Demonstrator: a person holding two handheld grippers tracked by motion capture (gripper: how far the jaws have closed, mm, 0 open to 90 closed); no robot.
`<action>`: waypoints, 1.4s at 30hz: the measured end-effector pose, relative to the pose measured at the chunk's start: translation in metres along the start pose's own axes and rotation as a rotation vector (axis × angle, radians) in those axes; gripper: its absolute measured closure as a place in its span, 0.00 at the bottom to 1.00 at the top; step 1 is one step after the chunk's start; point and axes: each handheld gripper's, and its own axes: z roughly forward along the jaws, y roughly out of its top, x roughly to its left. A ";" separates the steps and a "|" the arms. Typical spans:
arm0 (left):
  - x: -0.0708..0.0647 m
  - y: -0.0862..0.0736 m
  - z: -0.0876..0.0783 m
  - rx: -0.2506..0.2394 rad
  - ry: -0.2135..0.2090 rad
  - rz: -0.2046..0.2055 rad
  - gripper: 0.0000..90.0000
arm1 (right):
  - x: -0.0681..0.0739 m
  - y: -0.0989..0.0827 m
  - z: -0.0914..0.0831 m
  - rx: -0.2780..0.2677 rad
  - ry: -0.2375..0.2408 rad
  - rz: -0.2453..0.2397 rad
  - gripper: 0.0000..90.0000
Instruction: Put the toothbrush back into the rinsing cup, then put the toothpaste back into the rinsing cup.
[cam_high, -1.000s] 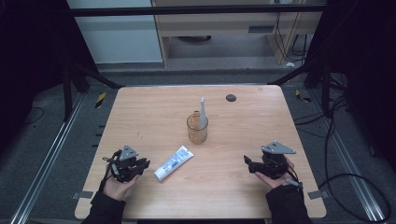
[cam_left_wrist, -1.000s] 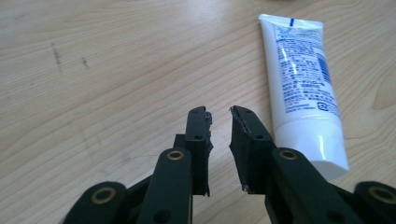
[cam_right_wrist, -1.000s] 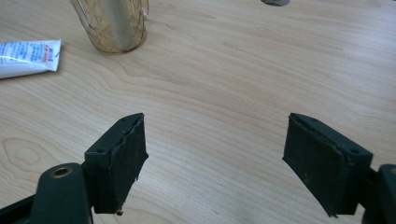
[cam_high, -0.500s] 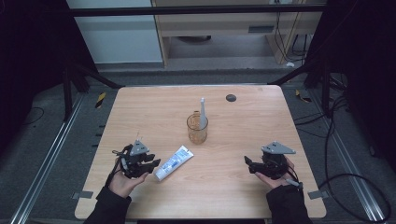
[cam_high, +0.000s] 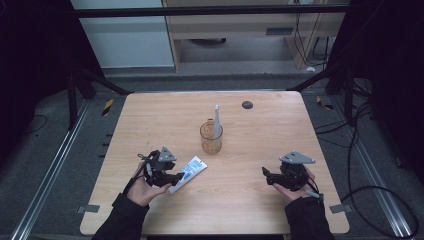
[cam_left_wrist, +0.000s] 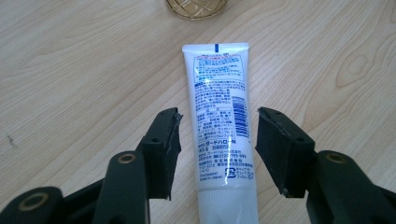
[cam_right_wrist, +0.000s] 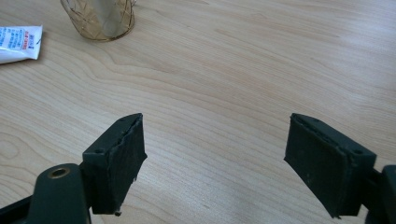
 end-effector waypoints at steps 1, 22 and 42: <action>0.000 0.001 0.001 0.011 0.000 0.004 0.50 | 0.000 0.000 0.001 0.000 -0.002 -0.005 0.22; -0.007 0.020 0.021 0.100 -0.002 0.029 0.45 | 0.002 -0.002 0.004 0.021 -0.005 -0.023 0.22; -0.002 0.023 0.047 0.207 -0.033 0.029 0.46 | 0.004 -0.004 0.009 0.054 0.016 -0.030 0.22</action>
